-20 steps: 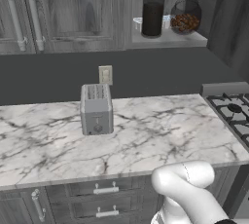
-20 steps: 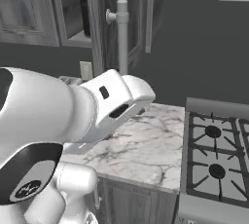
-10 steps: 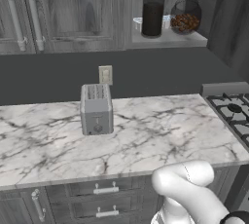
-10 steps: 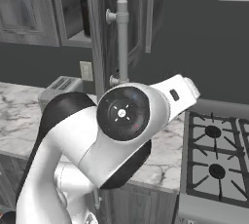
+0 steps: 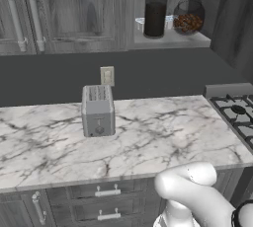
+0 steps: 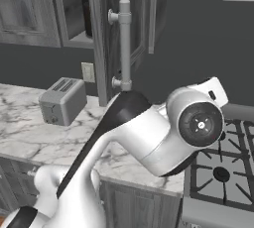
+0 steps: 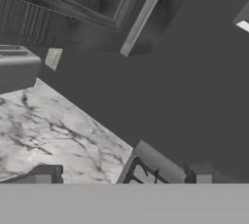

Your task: Pick the jar and jar from the dining table and place them in the open cabinet. Close the cabinet after placing the objects.

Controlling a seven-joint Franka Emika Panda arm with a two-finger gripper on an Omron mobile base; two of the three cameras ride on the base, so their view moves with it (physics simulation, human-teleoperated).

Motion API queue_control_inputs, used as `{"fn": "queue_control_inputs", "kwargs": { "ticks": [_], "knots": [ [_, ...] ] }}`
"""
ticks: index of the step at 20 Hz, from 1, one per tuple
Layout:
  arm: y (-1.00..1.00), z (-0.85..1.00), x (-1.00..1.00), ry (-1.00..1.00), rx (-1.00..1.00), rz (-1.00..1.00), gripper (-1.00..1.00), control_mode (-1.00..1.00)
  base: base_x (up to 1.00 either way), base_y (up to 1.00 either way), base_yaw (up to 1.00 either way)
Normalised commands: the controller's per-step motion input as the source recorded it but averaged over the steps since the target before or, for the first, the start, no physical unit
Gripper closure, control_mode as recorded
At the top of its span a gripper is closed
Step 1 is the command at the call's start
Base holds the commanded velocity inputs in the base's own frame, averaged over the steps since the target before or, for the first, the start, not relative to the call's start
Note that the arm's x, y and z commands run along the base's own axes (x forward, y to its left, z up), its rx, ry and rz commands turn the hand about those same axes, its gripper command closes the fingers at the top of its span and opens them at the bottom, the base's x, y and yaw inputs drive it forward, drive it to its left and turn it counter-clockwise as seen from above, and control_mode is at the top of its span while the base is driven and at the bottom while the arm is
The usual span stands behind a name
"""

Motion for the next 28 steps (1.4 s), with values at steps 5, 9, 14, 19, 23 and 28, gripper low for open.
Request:
{"fn": "queue_control_inputs", "kwargs": {
  "ticks": [5,9,14,19,23,28],
  "knots": [
    [-0.09,0.00,0.29,-0.34,0.01,0.29,-1.00,-1.00,0.00,0.00,0.00],
    [0.00,0.00,0.21,-0.31,0.00,0.32,-1.00,-1.00,0.00,0.00,0.00],
    [0.00,0.00,0.28,-0.24,0.01,0.37,-1.00,-1.00,0.00,0.00,0.00],
    [0.01,0.00,0.30,-0.17,0.00,0.33,-1.00,-1.00,0.00,0.00,0.00],
    [0.13,0.00,0.33,-0.10,-0.03,0.28,-1.00,-1.00,0.00,0.00,0.00],
    [0.17,0.00,0.53,0.00,-0.01,0.11,-1.00,-1.00,0.00,0.00,0.00]
  ]
}}
